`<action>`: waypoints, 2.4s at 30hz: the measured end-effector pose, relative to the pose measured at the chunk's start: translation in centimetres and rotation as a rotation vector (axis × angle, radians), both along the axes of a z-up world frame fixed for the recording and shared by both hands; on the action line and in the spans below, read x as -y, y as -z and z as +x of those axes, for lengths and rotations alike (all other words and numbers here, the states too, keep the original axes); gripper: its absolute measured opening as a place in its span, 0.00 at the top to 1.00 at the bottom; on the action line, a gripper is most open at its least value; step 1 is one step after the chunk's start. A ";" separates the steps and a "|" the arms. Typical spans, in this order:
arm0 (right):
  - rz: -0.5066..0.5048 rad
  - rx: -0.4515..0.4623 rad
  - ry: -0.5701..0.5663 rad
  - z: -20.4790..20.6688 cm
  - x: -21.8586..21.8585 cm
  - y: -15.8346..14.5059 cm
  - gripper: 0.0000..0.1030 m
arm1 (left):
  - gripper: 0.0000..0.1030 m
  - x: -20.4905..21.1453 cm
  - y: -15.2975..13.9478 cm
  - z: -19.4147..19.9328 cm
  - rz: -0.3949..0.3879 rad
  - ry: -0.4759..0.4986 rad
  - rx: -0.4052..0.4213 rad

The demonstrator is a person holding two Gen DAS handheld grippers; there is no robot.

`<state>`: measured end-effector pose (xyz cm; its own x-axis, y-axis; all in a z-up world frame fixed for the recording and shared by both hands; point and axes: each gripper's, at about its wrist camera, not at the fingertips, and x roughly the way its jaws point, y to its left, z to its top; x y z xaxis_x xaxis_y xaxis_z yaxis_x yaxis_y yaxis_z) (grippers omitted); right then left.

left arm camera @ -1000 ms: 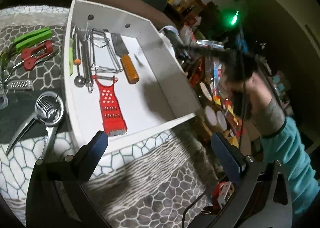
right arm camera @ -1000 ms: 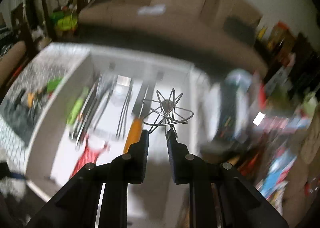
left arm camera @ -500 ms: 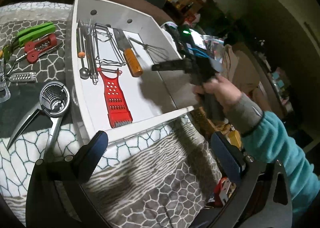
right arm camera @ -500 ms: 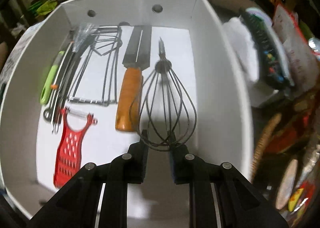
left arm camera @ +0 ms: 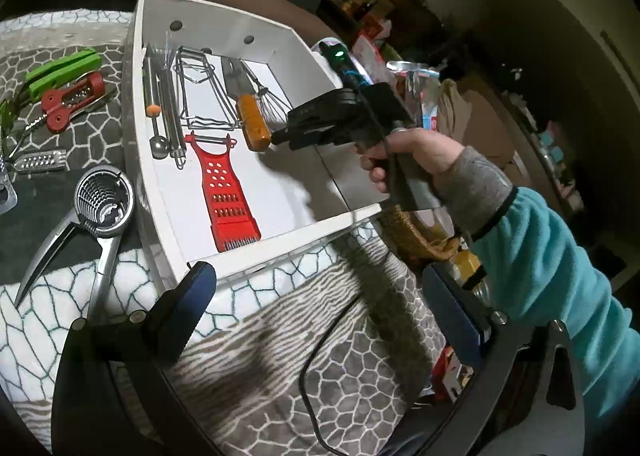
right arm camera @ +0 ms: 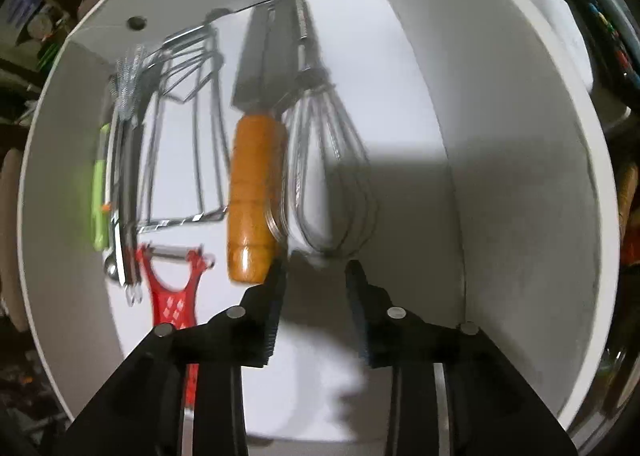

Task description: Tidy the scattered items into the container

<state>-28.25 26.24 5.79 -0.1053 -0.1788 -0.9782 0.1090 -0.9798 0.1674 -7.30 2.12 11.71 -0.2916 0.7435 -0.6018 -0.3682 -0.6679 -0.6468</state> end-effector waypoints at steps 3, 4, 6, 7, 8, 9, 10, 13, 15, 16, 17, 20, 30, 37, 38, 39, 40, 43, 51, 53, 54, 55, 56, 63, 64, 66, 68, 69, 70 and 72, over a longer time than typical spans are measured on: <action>-0.019 -0.037 -0.025 0.8 -0.2 -2.3 0.61 | 0.00 -0.1 0.1 0.0 -0.004 0.002 -0.001; -0.007 -0.058 -0.029 0.9 -0.2 -3.0 0.61 | 0.00 -0.1 0.1 0.0 -0.003 0.005 0.001; 0.066 -0.145 -0.040 0.9 0.0 -4.6 0.61 | 0.00 -0.1 0.1 0.1 0.000 0.004 0.002; 0.079 -0.175 -0.042 0.8 0.0 -5.0 0.61 | 0.00 -0.1 0.1 0.1 -0.002 0.003 0.001; 0.074 -0.200 -0.031 0.6 0.0 -5.5 0.61 | 0.00 -0.2 0.1 0.1 -0.002 0.004 0.000; 0.063 -0.211 -0.012 0.5 -0.1 -5.6 0.61 | 0.00 -0.2 0.1 0.1 -0.002 0.007 -0.002; 0.054 -0.218 0.002 0.3 -0.2 -5.8 0.61 | 0.00 -0.2 0.0 0.1 -0.003 0.007 -0.006; 0.037 -0.241 0.028 0.1 -0.1 -6.1 0.61 | 0.00 -0.1 -0.3 0.2 -0.013 0.004 -0.022; 0.037 -0.247 0.021 -0.1 0.0 -6.1 0.61 | 0.00 -0.1 -0.5 0.3 -0.017 0.003 -0.031; 0.038 -0.252 0.018 0.2 0.3 -6.0 0.61 | 0.00 0.0 -0.6 0.3 -0.019 0.000 -0.034; 0.035 -0.258 0.014 0.8 0.5 -6.2 0.61 | 0.00 0.1 -0.8 0.3 -0.024 -0.006 -0.042; -0.010 -0.304 -0.017 3.0 1.2 -7.0 0.60 | 0.00 0.6 -1.6 0.4 -0.046 -0.031 -0.084; 0.122 -0.501 -0.089 11.8 3.4 -8.9 0.19 | 0.00 0.8 -3.6 -0.1 -0.092 -0.135 -0.144; 0.092 -0.542 -0.046 16.4 2.8 -9.8 0.18 | 0.00 -0.1 -5.1 0.7 -0.189 -0.177 -0.157; 0.090 -0.550 -0.044 17.0 2.8 -10.0 0.18 | 0.00 -0.1 -5.3 0.9 -0.198 -0.185 -0.157; 0.089 -0.560 -0.044 18.0 2.8 -10.3 0.17 | 0.00 -0.1 -5.5 1.0 -0.205 -0.192 -0.156; 0.089 -0.566 -0.045 18.6 2.9 -10.4 0.17 | 0.00 -0.2 -5.8 1.2 -0.216 -0.201 -0.155; 0.083 -0.585 -0.043 20.3 3.0 -10.9 0.17 | 0.00 -0.5 -6.6 2.0 -0.249 -0.218 -0.172; 0.072 -0.631 -0.053 24.1 3.6 -12.5 0.17 | 0.00 -1.4 -7.9 4.1 -0.324 -0.227 -0.196; 0.076 -0.643 -0.059 24.8 3.9 -13.0 0.17 | 0.00 -1.5 -8.2 4.8 -0.338 -0.231 -0.201; 0.073 -0.648 -0.061 25.2 3.9 -13.3 0.17 | 0.00 -1.5 -8.3 5.0 -0.343 -0.233 -0.202; 0.068 -0.653 -0.062 25.6 4.0 -13.6 0.17 | 0.00 -1.5 -8.5 5.4 -0.350 -0.235 -0.205; 0.064 -0.656 -0.062 26.0 4.0 -13.8 0.17 | 0.00 -1.4 -8.6 5.7 -0.355 -0.236 -0.209; 0.041 -0.685 -0.075 29.1 5.4 -15.2 0.16 | 0.00 -1.1 -9.9 8.4 -0.408 -0.237 -0.239; 0.041 -0.687 -0.075 29.4 5.6 -15.4 0.16 | 0.00 -0.9 -10.0 8.9 -0.420 -0.243 -0.245; 0.031 -0.692 -0.082 30.3 6.2 -15.6 0.16 | 0.00 -0.4 -10.2 9.7 -0.431 -0.251 -0.249; 0.033 -0.697 -0.087 31.0 6.7 -15.8 0.16 | 0.00 0.2 -10.3 10.4 -0.434 -0.259 -0.249; 0.034 -0.702 -0.092 31.5 7.1 -15.9 0.16 | 0.00 0.4 -10.3 10.6 -0.443 -0.264 -0.253; 0.034 -0.705 -0.097 31.9 7.4 -16.0 0.16 | 0.00 0.7 -10.4 11.1 -0.460 -0.274 -0.264; 0.033 -0.711 -0.105 32.7 8.1 -16.2 0.16 | 0.00 1.2 -10.6 11.8 -0.508 -0.292 -0.294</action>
<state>4.41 18.16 22.00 -0.7024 -0.1948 -0.6846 0.2750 -0.9614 -0.0086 4.51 0.90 22.31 -0.6441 0.2534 -0.7218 -0.2388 -0.9630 -0.1250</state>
